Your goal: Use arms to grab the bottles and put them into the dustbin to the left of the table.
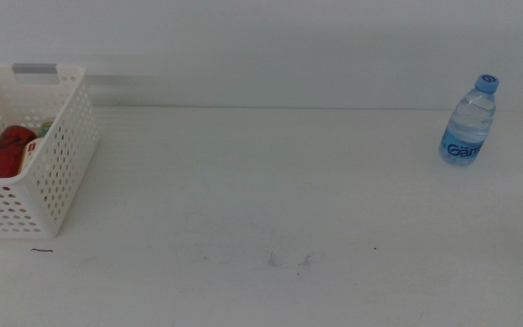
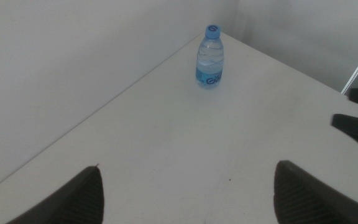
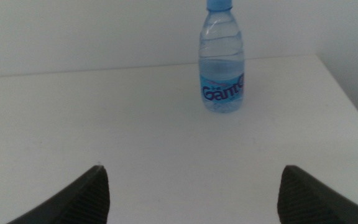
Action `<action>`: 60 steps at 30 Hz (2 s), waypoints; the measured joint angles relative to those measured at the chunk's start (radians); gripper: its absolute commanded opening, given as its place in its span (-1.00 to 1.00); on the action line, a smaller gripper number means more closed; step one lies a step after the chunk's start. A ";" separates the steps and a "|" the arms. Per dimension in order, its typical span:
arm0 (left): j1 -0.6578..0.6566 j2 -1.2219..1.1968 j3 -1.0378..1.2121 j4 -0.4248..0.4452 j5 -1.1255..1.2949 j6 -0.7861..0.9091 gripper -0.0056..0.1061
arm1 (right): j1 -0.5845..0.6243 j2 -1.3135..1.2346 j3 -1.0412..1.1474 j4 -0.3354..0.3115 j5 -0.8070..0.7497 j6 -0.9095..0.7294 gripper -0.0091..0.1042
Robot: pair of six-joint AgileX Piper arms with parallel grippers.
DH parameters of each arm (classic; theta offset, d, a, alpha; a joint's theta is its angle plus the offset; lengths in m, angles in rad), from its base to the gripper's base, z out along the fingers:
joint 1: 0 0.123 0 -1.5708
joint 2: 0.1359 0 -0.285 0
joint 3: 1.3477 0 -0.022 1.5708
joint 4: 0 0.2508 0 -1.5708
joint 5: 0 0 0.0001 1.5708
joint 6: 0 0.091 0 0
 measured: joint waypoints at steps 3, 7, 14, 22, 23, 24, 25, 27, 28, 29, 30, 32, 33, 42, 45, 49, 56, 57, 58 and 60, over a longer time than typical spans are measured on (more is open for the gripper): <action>0.000 0.000 0.000 0.001 0.000 0.000 0.78 | 0.000 0.138 0.000 -0.002 -0.151 -0.025 0.72; 0.000 0.000 0.000 0.001 0.000 0.000 0.78 | 0.000 0.310 0.000 -0.004 -0.405 -0.044 0.72; 0.000 0.000 0.000 0.001 0.000 0.000 0.78 | 0.000 0.565 0.000 0.009 -0.725 -0.073 0.72; 0.000 0.000 0.000 0.002 0.000 0.000 0.78 | 0.000 0.827 -0.134 0.225 -0.779 -0.216 0.72; 0.000 0.000 0.000 0.002 0.000 0.000 0.78 | 0.000 0.855 -0.160 0.229 -0.776 -0.237 0.72; 0.000 0.000 0.000 0.002 0.000 0.000 0.78 | 0.000 0.891 -0.195 0.234 -0.768 -0.258 0.72; 0.000 0.000 0.000 0.002 0.000 0.000 0.78 | 0.000 0.926 -0.232 0.236 -0.758 -0.279 0.72; 0.000 0.000 0.000 0.004 0.000 0.000 0.78 | 0.000 0.987 -0.309 0.245 -0.731 -0.308 0.72; 0.000 0.000 0.000 0.004 0.000 0.000 0.78 | 0.000 1.020 -0.347 0.248 -0.718 -0.320 0.72; 0.000 0.000 0.000 0.004 0.000 0.000 0.78 | 0.000 1.051 -0.377 0.250 -0.707 -0.327 0.72; 0.000 0.000 0.000 0.004 0.000 0.000 0.78 | 0.000 1.081 -0.413 0.255 -0.697 -0.332 0.72; 0.000 0.000 0.000 0.004 0.000 0.000 0.78 | 0.000 1.132 -0.474 0.260 -0.682 -0.339 0.72; 0.000 0.000 0.000 0.004 0.000 0.000 0.78 | 0.000 1.159 -0.506 0.268 -0.672 -0.346 0.72; 0.000 0.000 0.000 0.004 0.000 0.000 0.78 | 0.000 1.377 -0.777 0.301 -0.609 -0.374 0.72; 0.000 0.000 0.000 0.004 0.000 0.000 0.78 | 0.000 1.440 -0.864 0.321 -0.603 -0.386 0.72; 0.000 0.000 0.000 0.004 0.000 0.000 0.78 | 0.000 1.504 -0.978 0.361 -0.569 -0.417 0.69; 0.000 0.000 0.000 0.004 0.000 0.000 0.78 | 0.000 1.541 -1.119 0.358 -0.403 -0.443 -0.84; 0.000 0.000 0.000 0.004 0.000 0.000 0.78 | 0.004 1.539 -1.136 0.348 -0.361 -0.431 -0.82; 0.000 0.000 0.000 0.004 0.000 0.000 0.78 | 0.013 1.534 -1.154 0.336 -0.322 -0.417 -0.83; 0.000 0.000 0.000 0.004 0.000 0.000 0.78 | 0.048 1.521 -1.187 0.308 -0.235 -0.390 -0.83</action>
